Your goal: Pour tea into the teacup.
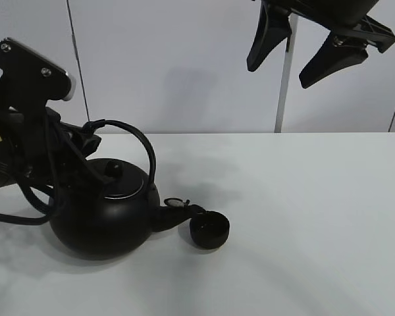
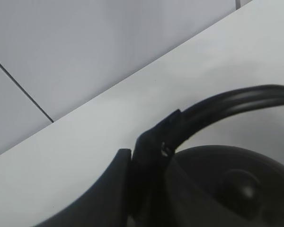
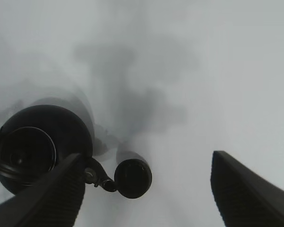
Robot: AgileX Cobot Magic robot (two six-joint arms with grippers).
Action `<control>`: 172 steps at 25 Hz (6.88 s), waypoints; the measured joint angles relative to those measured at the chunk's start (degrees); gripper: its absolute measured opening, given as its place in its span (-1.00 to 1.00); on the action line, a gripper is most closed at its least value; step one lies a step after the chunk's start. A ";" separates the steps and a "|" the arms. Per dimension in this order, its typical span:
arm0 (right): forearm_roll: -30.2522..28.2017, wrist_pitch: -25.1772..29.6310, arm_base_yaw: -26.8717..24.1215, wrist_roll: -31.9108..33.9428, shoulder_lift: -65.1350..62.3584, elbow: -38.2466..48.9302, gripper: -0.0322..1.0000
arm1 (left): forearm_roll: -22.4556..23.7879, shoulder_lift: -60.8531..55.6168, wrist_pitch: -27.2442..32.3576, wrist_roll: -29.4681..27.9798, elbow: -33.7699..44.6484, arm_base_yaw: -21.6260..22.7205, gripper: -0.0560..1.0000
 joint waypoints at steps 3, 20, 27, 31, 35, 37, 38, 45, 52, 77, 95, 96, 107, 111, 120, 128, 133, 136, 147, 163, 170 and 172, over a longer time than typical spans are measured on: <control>0.00 0.16 0.00 0.00 0.00 0.00 0.06 | 0.00 0.00 0.00 0.00 -0.08 0.00 -0.68; 0.00 0.37 0.00 0.00 0.00 0.00 0.06 | -1.25 0.00 0.00 1.73 -0.19 0.00 -0.68; 0.00 0.37 0.00 0.00 0.00 0.00 0.06 | -1.36 0.00 0.00 2.27 -0.19 0.00 -0.68; 0.00 0.37 0.00 0.00 0.00 0.00 0.06 | -1.36 0.00 0.00 2.63 -0.29 0.00 -0.69; 0.00 0.37 0.00 0.00 0.00 0.00 0.06 | -1.36 0.00 0.03 3.69 -0.36 0.00 -0.69; 0.00 0.37 0.00 0.00 0.00 0.00 0.06 | -1.36 -0.05 0.03 3.99 -0.36 0.00 -0.69; 0.00 0.37 0.00 0.00 0.00 0.00 0.06 | -1.36 -0.05 0.03 4.06 -0.36 0.00 -0.69; 0.00 0.32 0.00 0.00 0.00 0.00 0.06 | -1.36 -0.05 0.03 3.58 -0.36 0.00 -0.69; 0.00 0.32 0.00 0.00 0.00 0.00 0.06 | -1.55 -0.05 -2.86 -11.03 0.09 0.00 -0.69; 0.00 0.62 0.00 0.00 0.00 0.00 0.06 | -2.86 -0.05 -9.07 -19.21 7.64 0.15 -0.69; 0.00 0.62 0.00 0.00 0.00 0.00 0.06 | -2.86 -0.05 -7.32 -16.94 7.64 0.15 -0.69; 0.00 0.62 0.00 0.00 0.00 0.00 0.06 | -2.86 -0.05 -7.26 -16.72 7.64 0.15 -0.69; 0.00 0.62 0.00 0.00 0.00 0.00 0.06 | -2.86 0.60 -8.16 -16.20 7.64 0.15 -0.69; 0.00 0.68 0.00 0.00 0.00 0.00 0.06 | -2.86 0.60 -8.03 -16.20 7.64 0.15 -0.69; 0.00 0.74 0.00 0.00 0.00 0.00 0.06 | -2.83 0.60 -7.28 -19.02 7.64 0.15 -0.61; 0.00 0.79 0.00 0.00 0.00 0.00 0.06 | -2.45 -0.04 -8.54 -19.97 7.33 0.09 -0.31; 0.00 0.79 0.00 0.00 0.00 0.00 0.06 | -1.91 -0.04 -9.38 -20.57 9.76 0.09 -0.29; 0.00 0.79 0.00 0.00 0.00 0.00 0.06 | 0.89 -0.04 -12.51 -23.23 12.24 0.09 -0.29; 0.00 0.79 0.00 0.00 0.00 0.00 0.06 | 7.54 -16.81 -15.12 -33.69 19.21 0.09 -0.24; 0.00 1.44 0.00 0.00 0.00 0.00 0.06 | 3.59 -25.04 54.28 -30.50 -22.87 2.51 0.02; 0.00 2.54 0.00 0.00 0.00 0.00 0.06 | 3.71 -14.14 74.40 -37.43 -35.97 9.18 0.21; 0.00 2.88 0.00 0.00 0.00 0.00 0.06 | 3.71 -11.68 78.74 -39.07 -38.59 9.69 0.22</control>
